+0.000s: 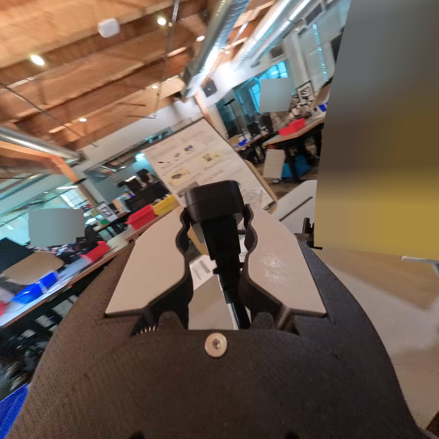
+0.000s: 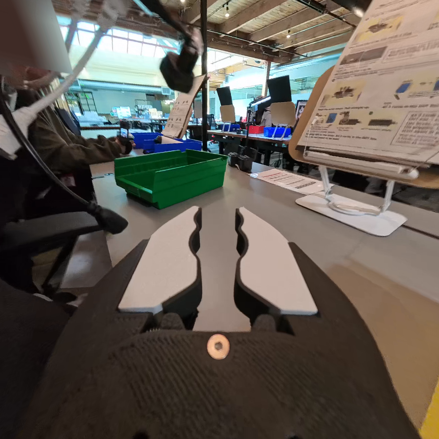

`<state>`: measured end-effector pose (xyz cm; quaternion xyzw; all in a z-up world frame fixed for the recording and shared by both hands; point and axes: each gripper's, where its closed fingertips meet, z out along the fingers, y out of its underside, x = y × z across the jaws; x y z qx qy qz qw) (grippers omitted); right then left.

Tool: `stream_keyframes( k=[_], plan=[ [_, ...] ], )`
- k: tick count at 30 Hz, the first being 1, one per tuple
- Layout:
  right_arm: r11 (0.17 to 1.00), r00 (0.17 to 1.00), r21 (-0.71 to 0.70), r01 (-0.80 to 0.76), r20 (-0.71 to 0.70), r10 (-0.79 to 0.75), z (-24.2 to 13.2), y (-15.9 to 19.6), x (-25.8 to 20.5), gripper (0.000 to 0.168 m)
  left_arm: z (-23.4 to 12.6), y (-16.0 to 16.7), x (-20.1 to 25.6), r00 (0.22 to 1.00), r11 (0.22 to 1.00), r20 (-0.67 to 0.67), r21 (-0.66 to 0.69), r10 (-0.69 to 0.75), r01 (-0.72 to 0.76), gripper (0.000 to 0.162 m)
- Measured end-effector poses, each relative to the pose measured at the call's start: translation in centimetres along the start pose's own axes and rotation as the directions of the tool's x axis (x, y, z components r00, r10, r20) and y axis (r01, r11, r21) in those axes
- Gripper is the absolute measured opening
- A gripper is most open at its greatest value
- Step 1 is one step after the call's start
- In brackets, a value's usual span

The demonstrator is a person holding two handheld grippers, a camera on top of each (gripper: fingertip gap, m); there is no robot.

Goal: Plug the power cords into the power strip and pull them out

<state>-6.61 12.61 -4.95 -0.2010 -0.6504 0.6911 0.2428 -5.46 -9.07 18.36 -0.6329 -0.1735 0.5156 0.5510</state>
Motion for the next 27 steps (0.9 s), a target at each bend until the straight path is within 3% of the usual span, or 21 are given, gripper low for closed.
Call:
stream_keyframes(
  k=[1,6,12,16,21,24,27],
  plan=[
    [0.999,0.998,-0.002,0.054,-0.016,-0.055,-0.1,-0.3,-0.1,0.027,1.2,0.7,1.0,0.999,1.0,-0.035,-0.011,-0.007,0.007,0.044],
    [0.975,0.973,0.038,0.218,-0.09,-0.214,-1.0,-2.2,-0.1,0.027,5.7,4.3,5.6,0.987,0.999,-0.161,-0.049,-0.006,-0.002,0.044],
    [0.986,0.987,0.061,0.156,-0.047,-0.153,-0.2,-1.8,-1.3,0.036,8.0,6.2,9.5,0.967,0.999,-0.252,0.042,-0.023,0.034,0.043],
    [0.988,0.994,0.104,0.112,-0.019,-0.11,0.3,-2.1,-1.8,0.037,9.0,7.4,11.3,0.947,0.994,-0.311,0.031,-0.085,0.1,0.044],
    [0.989,0.986,0.135,-0.066,0.16,0.044,4.2,-2.5,-4.9,0.041,10.2,8.3,13.4,0.937,0.988,-0.322,0.027,-0.137,0.153,0.044],
    [1.0,0.982,0.02,-0.001,0.191,-0.003,7.4,-1.4,-6.1,0.033,10.3,8.5,14.1,0.933,0.984,-0.324,0.026,-0.158,0.176,0.043],
    [0.996,0.979,0.082,0.036,0.198,-0.052,9.2,-3.2,-6.2,0.027,10.2,8.5,14.6,0.908,0.97,-0.358,0.022,-0.219,0.242,0.043]
  ],
)
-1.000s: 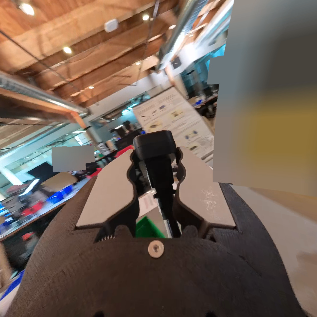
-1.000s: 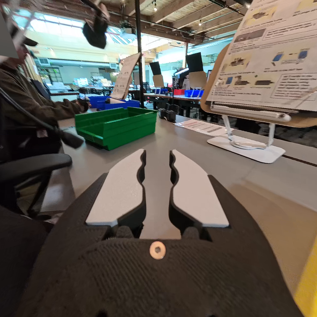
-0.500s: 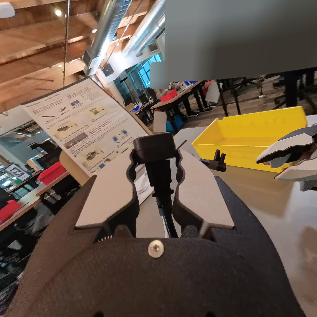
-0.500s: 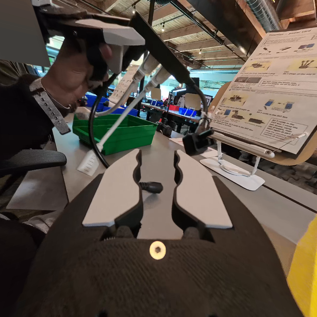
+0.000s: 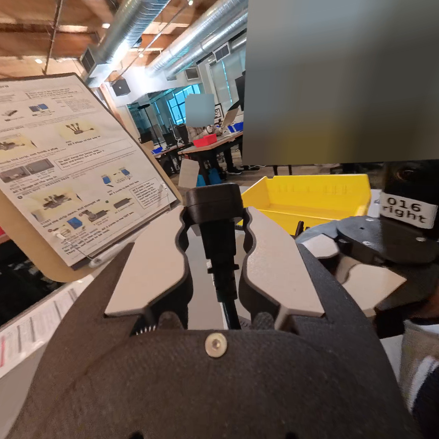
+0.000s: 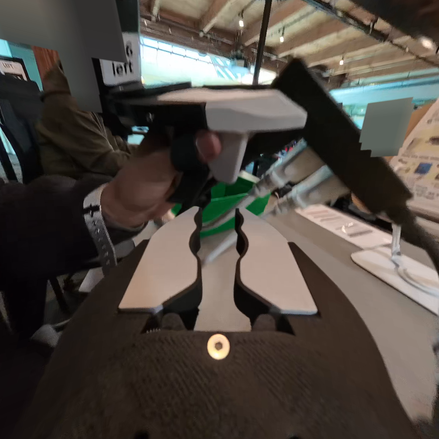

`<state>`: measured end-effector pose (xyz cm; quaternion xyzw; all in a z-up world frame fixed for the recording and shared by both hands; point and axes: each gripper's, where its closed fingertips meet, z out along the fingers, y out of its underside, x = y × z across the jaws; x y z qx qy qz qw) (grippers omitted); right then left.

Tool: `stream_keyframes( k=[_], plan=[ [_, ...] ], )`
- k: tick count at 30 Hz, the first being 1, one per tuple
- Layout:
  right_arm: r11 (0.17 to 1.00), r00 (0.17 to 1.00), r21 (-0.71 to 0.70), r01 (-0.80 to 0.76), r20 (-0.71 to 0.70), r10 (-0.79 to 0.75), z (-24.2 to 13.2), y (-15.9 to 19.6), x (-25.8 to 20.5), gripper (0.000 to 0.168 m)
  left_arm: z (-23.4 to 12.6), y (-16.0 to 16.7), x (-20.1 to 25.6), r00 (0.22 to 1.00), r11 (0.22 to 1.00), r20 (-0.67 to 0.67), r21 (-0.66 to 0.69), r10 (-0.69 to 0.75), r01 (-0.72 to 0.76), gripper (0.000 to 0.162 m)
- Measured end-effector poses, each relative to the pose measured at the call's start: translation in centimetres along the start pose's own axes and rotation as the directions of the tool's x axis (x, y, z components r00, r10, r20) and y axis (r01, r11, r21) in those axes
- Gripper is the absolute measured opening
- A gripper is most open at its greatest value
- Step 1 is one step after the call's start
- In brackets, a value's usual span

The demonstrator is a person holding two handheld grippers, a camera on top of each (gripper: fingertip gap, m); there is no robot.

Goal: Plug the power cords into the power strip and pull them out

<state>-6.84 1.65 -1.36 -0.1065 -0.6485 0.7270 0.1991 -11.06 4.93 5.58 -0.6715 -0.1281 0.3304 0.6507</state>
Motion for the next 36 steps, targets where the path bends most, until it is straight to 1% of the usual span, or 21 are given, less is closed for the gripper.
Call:
stream_keyframes(
  k=[2,3,4,6,10,12,14,16,19,21,23,24,27,30,32,33,36],
  plan=[
    [0.998,0.999,0.035,-0.052,0.013,0.052,0.8,-1.1,0.5,0.027,0.0,0.1,0.1,0.999,0.999,-0.021,0.012,-0.048,0.048,0.043],
    [0.995,0.995,0.037,-0.094,0.019,0.093,1.2,-1.3,0.9,0.027,0.0,0.2,0.1,0.997,0.997,-0.025,0.021,-0.067,0.068,0.043],
    [0.99,0.989,0.031,-0.139,0.044,0.138,1.4,-1.3,1.0,0.033,-0.2,0.2,0.0,0.997,0.996,-0.022,0.029,-0.08,0.081,0.043],
    [0.972,0.97,0.036,-0.231,0.086,0.227,1.8,-1.3,0.9,0.033,-0.5,0.1,-0.6,0.993,0.992,-0.008,0.05,-0.115,0.115,0.043],
    [0.944,0.942,0.067,-0.322,0.122,0.312,2.1,-1.3,0.5,0.036,-1.0,-0.1,-0.9,0.976,0.972,-0.052,0.096,-0.209,0.213,0.043],
    [0.949,0.945,0.064,-0.31,0.133,0.3,1.9,-1.1,0.3,0.033,-1.0,0.1,-0.7,0.964,0.96,-0.083,0.106,-0.252,0.26,0.043],
    [0.963,0.959,0.048,-0.266,0.114,0.26,1.7,-0.9,0.3,0.032,-0.9,0.3,-0.6,0.953,0.948,-0.095,0.11,-0.288,0.297,0.043],
    [0.979,0.978,0.05,-0.196,0.079,0.192,1.1,-1.0,0.5,0.036,-1.0,0.3,-0.8,0.945,0.94,-0.108,0.114,-0.31,0.321,0.043],
    [0.992,0.997,0.102,-0.069,-0.031,0.073,-0.7,-1.9,1.9,0.034,-1.6,-0.3,-1.3,0.941,0.932,-0.113,0.145,-0.319,0.333,0.043],
    [0.989,0.992,0.147,-0.034,-0.117,0.051,-1.9,-2.4,3.1,0.027,-1.9,-0.8,-1.7,0.941,0.927,-0.107,0.168,-0.32,0.334,0.043],
    [0.985,0.991,0.161,-0.061,-0.109,0.08,-2.1,-2.2,3.4,0.022,-2.1,-1.2,-1.8,0.942,0.924,-0.1,0.188,-0.321,0.334,0.043],
    [0.987,0.99,0.14,-0.083,-0.098,0.097,-1.9,-1.7,3.4,0.023,-2.1,-1.3,-1.7,0.945,0.924,-0.087,0.197,-0.316,0.328,0.043],
    [0.989,0.986,0.108,-0.103,-0.121,0.116,-1.7,-0.7,3.8,0.03,-1.8,-1.3,-1.1,0.96,0.939,-0.05,0.199,-0.276,0.28,0.043],
    [0.986,0.969,0.12,-0.112,-0.209,0.135,-2.0,-0.4,4.9,0.036,-1.7,-1.5,-0.6,0.968,0.947,-0.043,0.199,-0.248,0.252,0.043],
    [0.984,0.955,0.121,-0.133,-0.25,0.16,-2.0,-0.1,5.5,0.046,-1.6,-1.5,-0.1,0.969,0.948,-0.048,0.199,-0.243,0.248,0.043],
    [0.981,0.956,0.121,-0.153,-0.232,0.178,-1.7,0.0,5.3,0.052,-1.5,-1.4,0.3,0.969,0.948,-0.058,0.197,-0.242,0.249,0.044],
    [0.975,0.963,0.087,-0.207,-0.16,0.218,-0.8,0.6,4.3,0.058,-0.7,-0.7,2.5,0.962,0.95,-0.124,0.17,-0.243,0.261,0.044]
  ],
)
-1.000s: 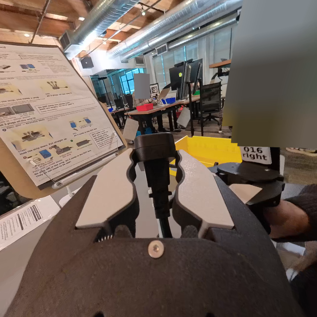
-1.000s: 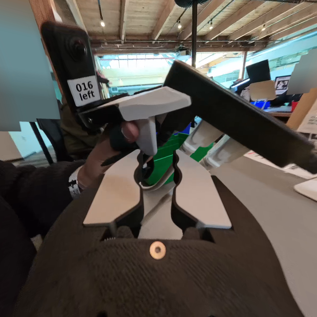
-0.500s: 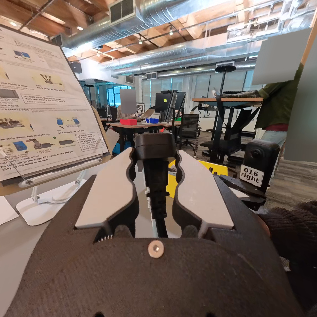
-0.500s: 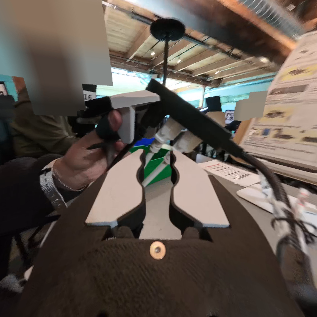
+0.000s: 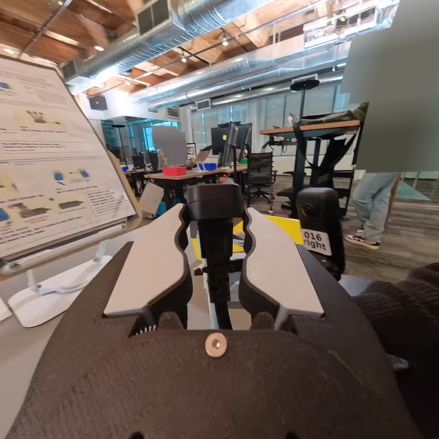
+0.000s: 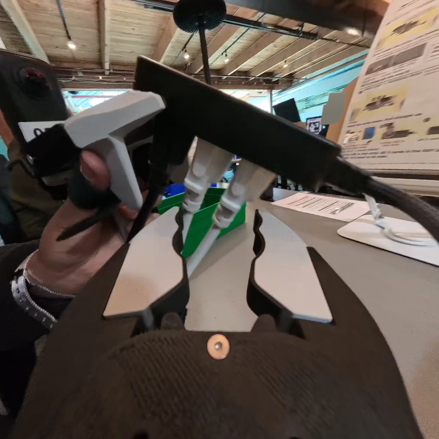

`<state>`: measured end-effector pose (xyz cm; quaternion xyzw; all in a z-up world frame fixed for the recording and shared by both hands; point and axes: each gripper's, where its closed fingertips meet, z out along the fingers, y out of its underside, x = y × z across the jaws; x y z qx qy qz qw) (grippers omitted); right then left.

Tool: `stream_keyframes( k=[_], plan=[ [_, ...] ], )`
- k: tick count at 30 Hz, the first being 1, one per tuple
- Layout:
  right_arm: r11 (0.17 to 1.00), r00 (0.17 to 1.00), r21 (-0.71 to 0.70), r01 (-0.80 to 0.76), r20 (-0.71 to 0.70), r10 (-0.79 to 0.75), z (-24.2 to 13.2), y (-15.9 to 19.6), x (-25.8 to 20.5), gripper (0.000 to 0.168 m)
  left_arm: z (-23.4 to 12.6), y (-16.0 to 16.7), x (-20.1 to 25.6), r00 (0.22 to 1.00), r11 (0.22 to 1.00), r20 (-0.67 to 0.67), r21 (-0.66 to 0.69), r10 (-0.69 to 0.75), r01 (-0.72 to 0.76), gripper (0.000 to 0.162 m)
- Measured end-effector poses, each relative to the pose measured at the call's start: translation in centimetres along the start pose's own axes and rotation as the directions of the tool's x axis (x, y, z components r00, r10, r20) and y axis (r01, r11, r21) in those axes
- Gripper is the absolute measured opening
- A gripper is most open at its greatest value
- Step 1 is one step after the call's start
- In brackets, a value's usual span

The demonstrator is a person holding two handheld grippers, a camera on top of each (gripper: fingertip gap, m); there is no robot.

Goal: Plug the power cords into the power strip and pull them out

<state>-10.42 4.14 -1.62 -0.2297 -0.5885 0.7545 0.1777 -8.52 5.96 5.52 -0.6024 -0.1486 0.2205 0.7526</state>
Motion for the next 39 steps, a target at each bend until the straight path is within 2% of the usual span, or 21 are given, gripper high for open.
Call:
stream_keyframes(
  k=[7,13,16,18,23,30,39],
  plan=[
    [0.991,1.0,-0.135,-0.014,0.026,0.018,-0.9,1.8,0.4,0.052,0.5,2.2,1.6,0.997,1.0,-0.076,-0.012,0.02,-0.021,0.044],
    [0.979,0.999,-0.204,-0.018,0.044,0.028,-2.2,3.4,1.7,0.05,1.3,3.4,2.4,0.983,0.997,-0.177,0.041,-0.052,0.061,0.046],
    [0.971,0.998,-0.241,-0.01,0.051,0.023,-2.3,4.3,1.9,0.049,1.0,2.4,0.9,0.984,0.983,-0.15,0.138,-0.1,0.121,0.062],
    [0.968,0.998,-0.249,-0.01,0.063,0.027,-2.2,4.6,1.8,0.048,0.8,2.4,-0.2,0.986,0.985,-0.136,0.125,-0.101,0.118,0.066],
    [0.969,0.995,-0.245,0.008,0.101,0.017,-2.0,4.8,1.3,0.048,-0.2,1.6,-1.6,0.983,0.986,-0.159,0.123,-0.094,0.114,0.08],
    [0.981,0.984,-0.192,-0.037,0.164,0.069,-1.8,4.2,1.0,0.048,-1.8,0.2,-3.8,0.992,0.991,-0.121,0.118,-0.044,0.058,0.083],
    [0.983,0.947,-0.121,-0.139,0.275,0.167,-2.5,2.4,0.4,0.047,-2.1,-1.2,-3.7,0.992,0.995,-0.119,0.097,0.039,-0.027,0.084]
  ],
)
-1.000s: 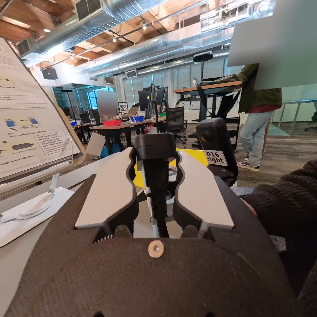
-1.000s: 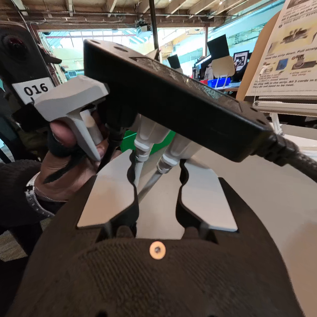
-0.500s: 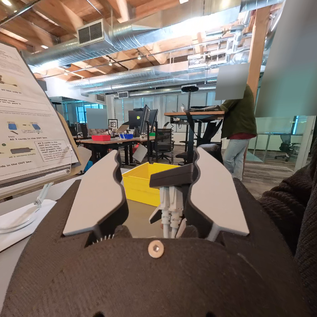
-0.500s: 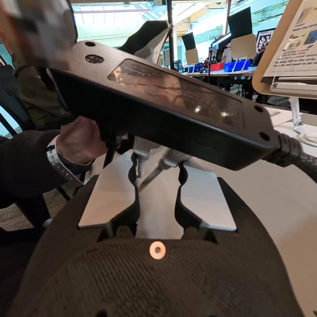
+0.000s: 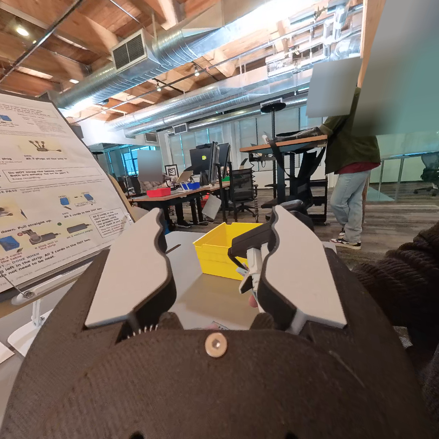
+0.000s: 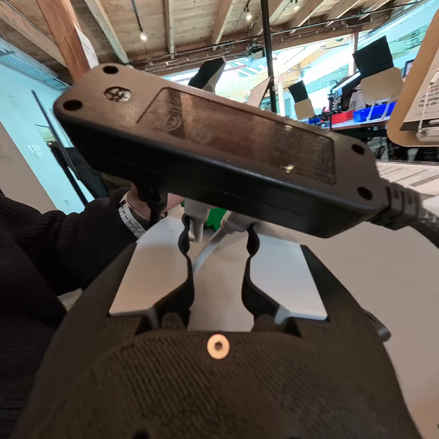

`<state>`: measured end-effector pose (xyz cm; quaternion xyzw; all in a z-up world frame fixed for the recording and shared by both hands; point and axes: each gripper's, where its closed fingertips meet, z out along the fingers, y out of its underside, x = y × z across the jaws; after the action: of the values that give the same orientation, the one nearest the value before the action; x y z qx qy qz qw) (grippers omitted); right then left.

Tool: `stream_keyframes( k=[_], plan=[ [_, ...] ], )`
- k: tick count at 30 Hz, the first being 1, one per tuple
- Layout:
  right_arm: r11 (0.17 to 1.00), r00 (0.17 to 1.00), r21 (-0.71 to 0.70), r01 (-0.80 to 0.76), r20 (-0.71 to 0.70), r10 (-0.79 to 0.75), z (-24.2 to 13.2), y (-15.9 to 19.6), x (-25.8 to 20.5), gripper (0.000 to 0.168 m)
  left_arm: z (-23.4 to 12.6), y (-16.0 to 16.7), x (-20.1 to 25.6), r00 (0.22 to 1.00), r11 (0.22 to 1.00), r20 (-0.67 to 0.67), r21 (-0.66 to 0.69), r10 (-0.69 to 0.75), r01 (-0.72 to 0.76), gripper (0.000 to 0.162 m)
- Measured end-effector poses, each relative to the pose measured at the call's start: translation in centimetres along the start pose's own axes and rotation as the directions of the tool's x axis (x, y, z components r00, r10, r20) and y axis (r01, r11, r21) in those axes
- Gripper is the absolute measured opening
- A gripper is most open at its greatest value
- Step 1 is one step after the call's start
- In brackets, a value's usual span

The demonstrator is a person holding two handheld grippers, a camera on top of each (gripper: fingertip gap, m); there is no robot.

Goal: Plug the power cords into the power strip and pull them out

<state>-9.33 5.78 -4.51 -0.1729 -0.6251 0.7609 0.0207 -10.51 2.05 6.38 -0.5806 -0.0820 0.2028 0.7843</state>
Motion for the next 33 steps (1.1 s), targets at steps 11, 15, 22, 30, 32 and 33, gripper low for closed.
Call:
stream_keyframes(
  k=[11,15,22,30,32,33],
  plan=[
    [0.988,0.973,0.089,-0.124,0.206,0.104,-0.9,-2.2,-2.0,0.046,0.8,-0.1,1.7,0.993,0.996,-0.096,-0.051,-0.074,0.07,0.095],
    [0.977,0.969,0.14,-0.159,0.21,0.127,-2.0,-3.7,-1.1,0.046,0.9,-0.6,2.3,0.988,0.993,-0.128,-0.097,-0.082,0.07,0.101],
    [0.982,0.929,0.077,-0.17,0.344,0.134,-2.2,-4.4,-3.2,0.046,-0.2,-3.0,2.0,0.989,0.997,-0.133,-0.055,-0.058,0.052,0.1],
    [0.922,0.798,0.04,-0.386,0.515,0.312,-2.4,-5.2,-4.9,0.046,0.1,-2.3,2.8,0.984,0.994,-0.167,-0.097,-0.061,0.045,0.102],
    [0.915,0.789,0.021,-0.403,0.514,0.336,-2.3,-4.9,-4.8,0.046,0.4,-1.8,3.0,0.984,0.992,-0.17,-0.122,-0.045,0.024,0.103],
    [0.912,0.784,0.008,-0.411,0.513,0.349,-2.2,-4.7,-4.8,0.046,0.6,-1.4,3.2,0.985,0.991,-0.171,-0.136,-0.036,0.012,0.103]
  ],
)
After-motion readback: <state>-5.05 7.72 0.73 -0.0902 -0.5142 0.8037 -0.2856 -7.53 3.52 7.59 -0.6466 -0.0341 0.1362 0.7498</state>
